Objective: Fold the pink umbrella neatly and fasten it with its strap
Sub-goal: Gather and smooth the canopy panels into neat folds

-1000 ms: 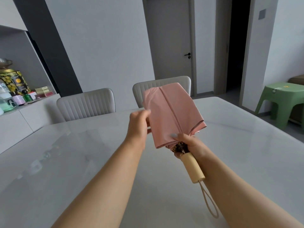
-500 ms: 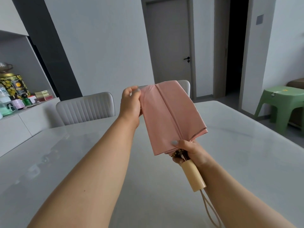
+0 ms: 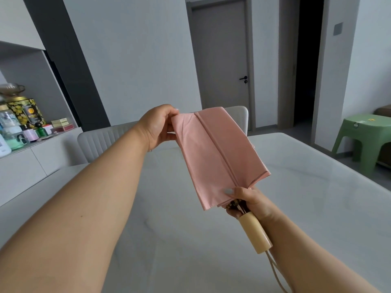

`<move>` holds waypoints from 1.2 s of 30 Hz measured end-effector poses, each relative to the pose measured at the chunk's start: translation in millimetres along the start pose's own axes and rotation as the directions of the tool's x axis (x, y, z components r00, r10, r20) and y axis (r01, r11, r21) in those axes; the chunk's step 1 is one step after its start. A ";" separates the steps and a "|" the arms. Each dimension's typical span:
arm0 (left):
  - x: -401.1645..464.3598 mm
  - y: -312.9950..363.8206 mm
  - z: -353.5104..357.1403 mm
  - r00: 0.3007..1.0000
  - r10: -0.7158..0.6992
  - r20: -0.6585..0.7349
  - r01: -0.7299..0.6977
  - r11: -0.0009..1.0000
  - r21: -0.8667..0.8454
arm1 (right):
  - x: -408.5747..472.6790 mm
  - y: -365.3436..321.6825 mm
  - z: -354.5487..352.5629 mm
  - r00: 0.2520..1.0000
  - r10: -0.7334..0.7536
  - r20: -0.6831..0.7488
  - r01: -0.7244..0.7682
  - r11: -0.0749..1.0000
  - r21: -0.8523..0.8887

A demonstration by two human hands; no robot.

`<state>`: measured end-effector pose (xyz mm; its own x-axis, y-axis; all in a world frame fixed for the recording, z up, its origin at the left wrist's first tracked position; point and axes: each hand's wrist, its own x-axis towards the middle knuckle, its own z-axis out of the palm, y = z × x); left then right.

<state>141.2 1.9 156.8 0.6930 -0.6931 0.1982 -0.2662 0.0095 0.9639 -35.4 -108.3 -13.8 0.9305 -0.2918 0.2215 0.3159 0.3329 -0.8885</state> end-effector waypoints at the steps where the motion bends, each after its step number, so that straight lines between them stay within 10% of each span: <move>1: -0.7 1.4 -1.7 1.000 -0.001 0.011 0.001 1.000 -0.002 | -0.1 0.3 0.8 1.000 0.004 0.004 -0.004 1.000 -0.001; 13: -2.8 1.1 -21.7 0.995 0.017 0.095 -0.026 0.994 0.104 | 0.2 -0.2 -0.8 1.000 0.016 0.016 -0.016 1.000 0.005; 18: -5.4 -6.9 -12.1 0.980 -0.049 -0.194 0.034 0.996 -0.080 | 3.3 2.9 -2.0 1.000 0.025 0.010 -0.024 0.999 -0.040; 22: -15.8 -12.9 21.1 0.801 0.121 -0.586 0.120 0.927 0.354 | 5.5 6.4 -3.4 0.997 0.022 -0.068 -0.030 0.992 -0.119; 27: -36.0 -44.8 92.3 0.905 0.304 -0.298 0.031 0.650 0.759 | 4.0 6.6 1.2 0.989 -0.022 -0.143 -0.007 0.980 -0.200; 32: -25.9 -80.5 105.6 0.968 0.037 -0.249 0.045 0.948 0.316 | 3.3 3.2 4.9 0.989 -0.051 -0.142 0.020 0.977 -0.213; 36: -35.3 -85.0 100.5 0.964 -0.100 -0.248 0.083 0.993 -0.079 | 1.2 -2.1 4.8 0.992 0.006 -0.127 -0.029 0.983 -0.179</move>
<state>72.0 -46.9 50.0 0.8605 -0.4902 0.1387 -0.1540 0.0093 0.9880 -34.1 -105.0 -9.7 0.9012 -0.4014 0.1635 0.2509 0.1756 -0.9520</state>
